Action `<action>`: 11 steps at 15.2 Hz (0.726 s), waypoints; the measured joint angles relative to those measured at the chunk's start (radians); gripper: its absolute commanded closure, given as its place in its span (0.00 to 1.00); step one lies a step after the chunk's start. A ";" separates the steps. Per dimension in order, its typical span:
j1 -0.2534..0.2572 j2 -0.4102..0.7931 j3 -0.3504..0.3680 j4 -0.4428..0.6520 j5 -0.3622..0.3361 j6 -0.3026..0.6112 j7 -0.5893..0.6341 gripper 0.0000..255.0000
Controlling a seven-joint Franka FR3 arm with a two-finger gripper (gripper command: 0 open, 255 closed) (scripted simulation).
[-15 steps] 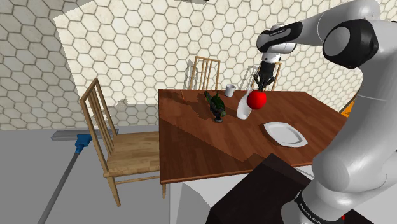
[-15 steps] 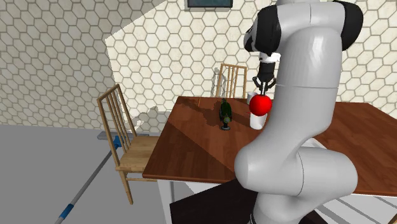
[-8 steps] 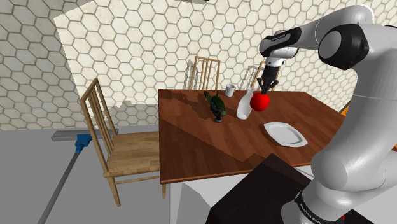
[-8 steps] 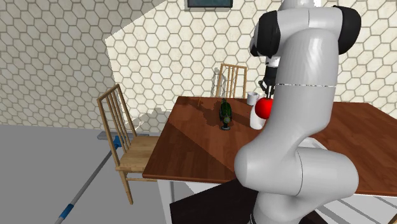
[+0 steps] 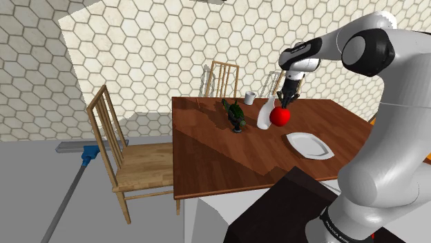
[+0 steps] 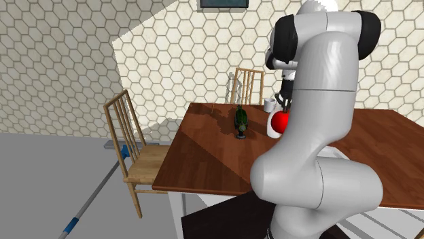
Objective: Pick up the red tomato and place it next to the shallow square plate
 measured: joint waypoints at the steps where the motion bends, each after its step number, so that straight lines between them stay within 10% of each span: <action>1: -0.001 0.006 0.000 -0.008 0.001 0.014 -0.002 1.00; 11: -0.004 0.068 0.006 -0.056 0.013 0.124 -0.006 1.00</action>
